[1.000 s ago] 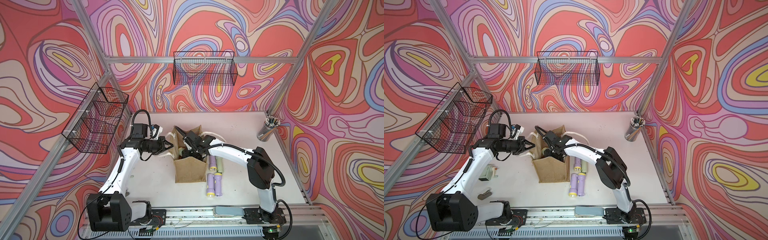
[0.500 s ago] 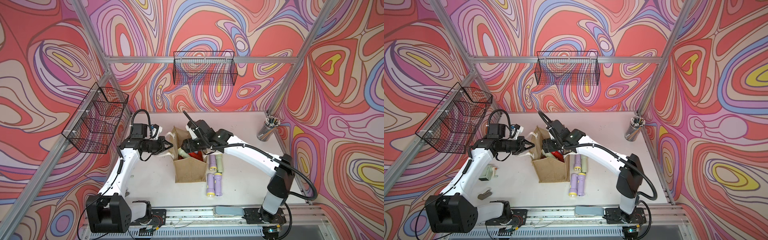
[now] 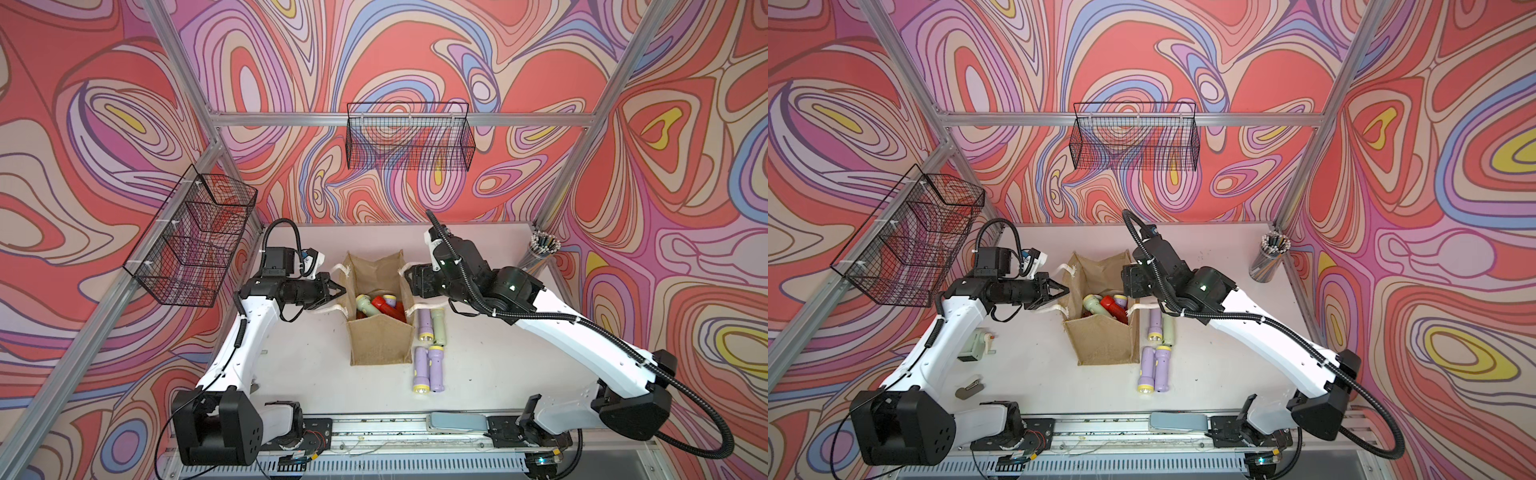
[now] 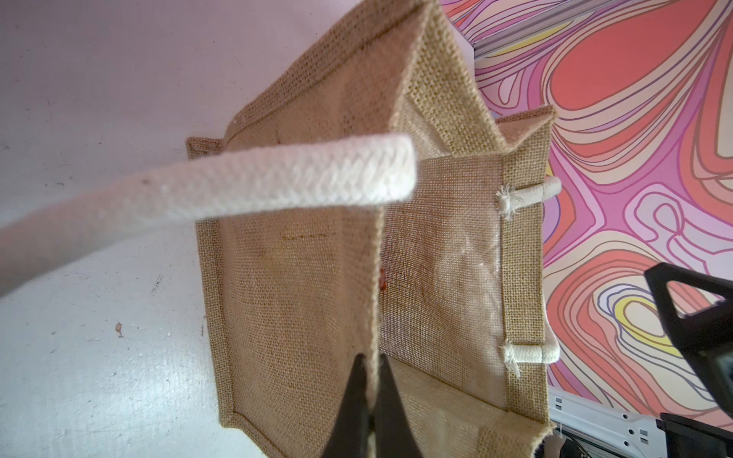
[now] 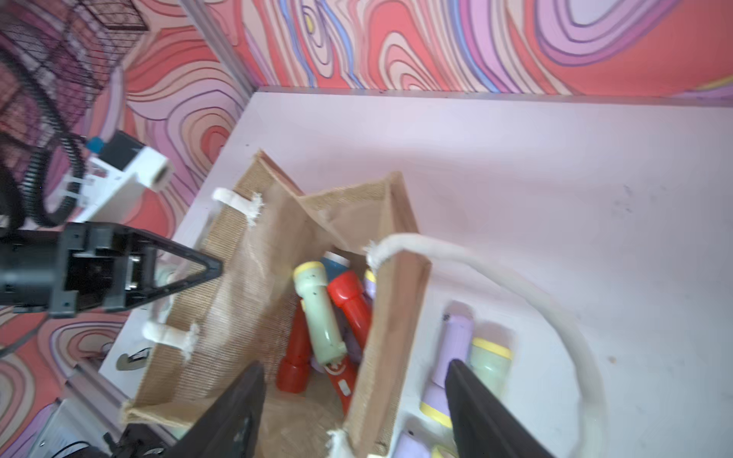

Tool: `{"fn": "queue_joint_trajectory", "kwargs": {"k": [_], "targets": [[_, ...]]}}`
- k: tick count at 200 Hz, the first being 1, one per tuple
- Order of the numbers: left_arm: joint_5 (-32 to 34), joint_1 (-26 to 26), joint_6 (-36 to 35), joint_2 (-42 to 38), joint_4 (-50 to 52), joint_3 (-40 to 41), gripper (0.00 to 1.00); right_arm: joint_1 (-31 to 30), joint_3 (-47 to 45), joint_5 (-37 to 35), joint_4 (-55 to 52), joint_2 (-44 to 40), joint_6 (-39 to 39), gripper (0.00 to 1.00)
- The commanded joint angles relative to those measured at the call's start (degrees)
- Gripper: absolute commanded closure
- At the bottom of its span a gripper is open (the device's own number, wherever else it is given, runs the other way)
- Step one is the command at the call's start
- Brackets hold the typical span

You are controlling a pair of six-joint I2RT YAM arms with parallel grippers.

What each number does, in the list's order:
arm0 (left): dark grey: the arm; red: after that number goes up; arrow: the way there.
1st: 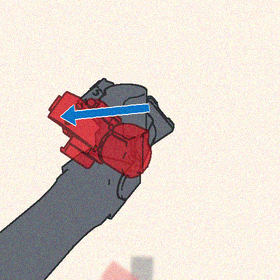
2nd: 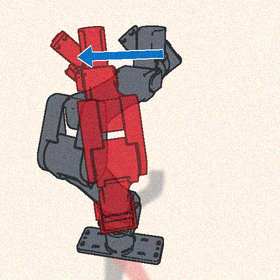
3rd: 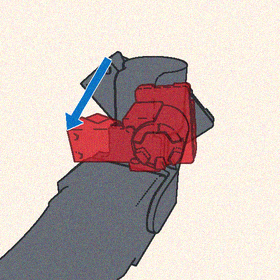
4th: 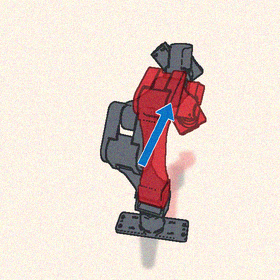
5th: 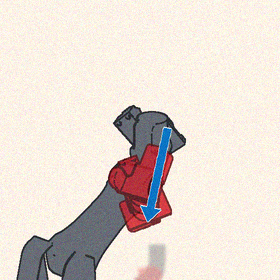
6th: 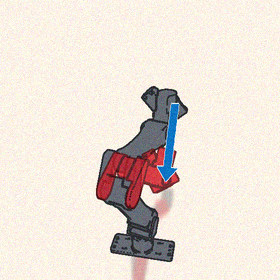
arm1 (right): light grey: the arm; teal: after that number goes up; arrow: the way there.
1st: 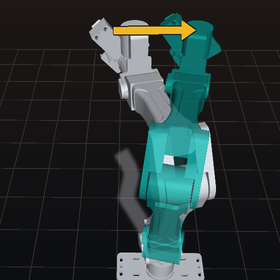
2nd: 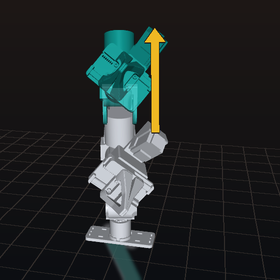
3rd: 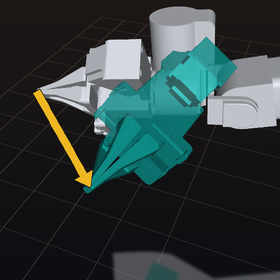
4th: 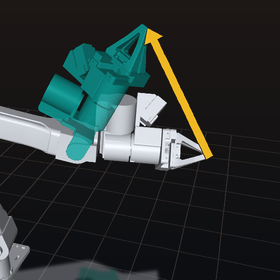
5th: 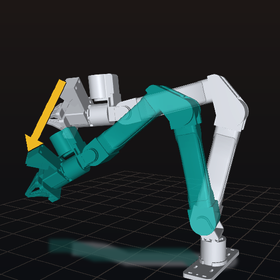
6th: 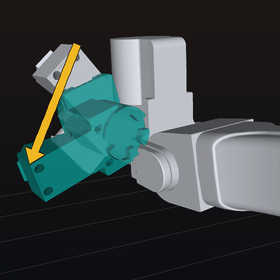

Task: Put the flashlights into the tote bags
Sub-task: Place the flashlight in the canvas bag.

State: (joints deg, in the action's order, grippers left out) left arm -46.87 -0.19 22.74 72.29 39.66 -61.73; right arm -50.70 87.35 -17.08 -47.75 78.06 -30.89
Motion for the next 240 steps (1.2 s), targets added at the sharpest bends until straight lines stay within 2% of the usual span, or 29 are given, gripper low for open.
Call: {"fn": "queue_joint_trajectory", "kwargs": {"k": [1, 26, 43, 75, 102, 124, 141, 197, 240], "targets": [[0.82, 0.14, -0.28, -0.97, -0.74, -0.68, 0.98, 0.03, -4.31, -10.56, -5.81, -6.51, -6.41, 0.25], [0.82, 0.10, -0.34, -0.75, -0.47, -1.13, 0.98, 0.25, -10.20, -15.12, -10.64, -12.85, -14.29, 0.27], [0.66, 0.10, -0.35, -0.83, -0.42, -1.35, 0.98, 0.39, -14.35, -15.81, -15.12, -16.77, -20.65, 0.31], [0.48, 0.09, -0.24, -0.75, -0.55, -1.41, 0.98, 0.51, -22.64, -11.12, -19.98, -22.10, -27.86, 0.33], [-0.15, 0.14, -0.07, -0.51, -0.63, -1.47, 0.98, 0.50, -31.39, -2.89, -15.80, -24.08, -29.38, 0.30], [-0.15, 0.15, -0.08, -0.70, -0.64, -1.38, 0.98, 0.45, -38.96, 6.49, -7.40, -22.83, -28.64, 0.30], [-0.24, 0.11, 0.00, -0.84, -0.80, -1.11, 0.98, 0.51, -42.40, 10.08, -2.65, -20.63, -28.65, 0.30], [-0.18, 0.10, -0.55, -1.31, -0.37, -0.50, 0.97, 0.34, -48.17, 18.07, 10.62, -11.21, -30.43, 0.29], [-0.32, 0.10, -0.90, -1.26, -0.13, -0.49, 0.96, -0.97, -50.34, 20.51, 13.46, -8.98, -32.05, 0.32]]}}
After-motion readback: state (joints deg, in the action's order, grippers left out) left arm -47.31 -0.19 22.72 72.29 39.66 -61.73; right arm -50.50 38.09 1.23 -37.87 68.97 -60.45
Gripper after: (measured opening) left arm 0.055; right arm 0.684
